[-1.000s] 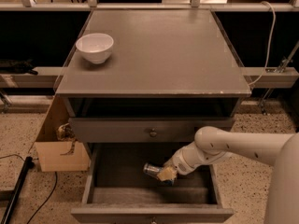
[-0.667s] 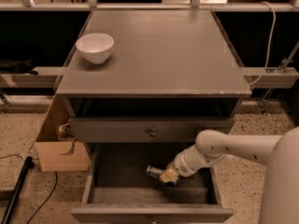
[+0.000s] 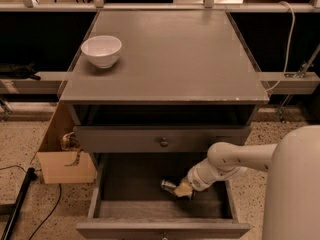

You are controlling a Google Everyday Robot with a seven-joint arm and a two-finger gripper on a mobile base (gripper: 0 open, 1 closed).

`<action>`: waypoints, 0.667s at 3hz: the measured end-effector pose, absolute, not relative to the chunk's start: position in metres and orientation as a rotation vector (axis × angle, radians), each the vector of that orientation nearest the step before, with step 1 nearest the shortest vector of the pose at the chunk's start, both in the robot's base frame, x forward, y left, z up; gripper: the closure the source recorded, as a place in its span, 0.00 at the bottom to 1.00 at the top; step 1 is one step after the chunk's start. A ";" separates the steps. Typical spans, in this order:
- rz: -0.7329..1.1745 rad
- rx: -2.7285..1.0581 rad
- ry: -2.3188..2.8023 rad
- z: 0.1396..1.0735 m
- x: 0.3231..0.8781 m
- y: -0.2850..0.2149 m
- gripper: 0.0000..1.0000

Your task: Place redbull can into middle drawer

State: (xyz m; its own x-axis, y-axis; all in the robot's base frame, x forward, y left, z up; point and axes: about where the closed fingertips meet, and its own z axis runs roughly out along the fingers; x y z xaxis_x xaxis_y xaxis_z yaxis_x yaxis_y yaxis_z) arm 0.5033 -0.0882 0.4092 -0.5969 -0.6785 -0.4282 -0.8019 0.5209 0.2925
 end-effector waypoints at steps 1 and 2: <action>0.683 -1.247 2.503 0.409 0.503 -0.088 0.97; 0.683 -1.247 2.503 0.409 0.503 -0.088 0.73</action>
Offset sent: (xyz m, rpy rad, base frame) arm 0.0000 0.0000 0.0000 0.0000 0.0000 0.0000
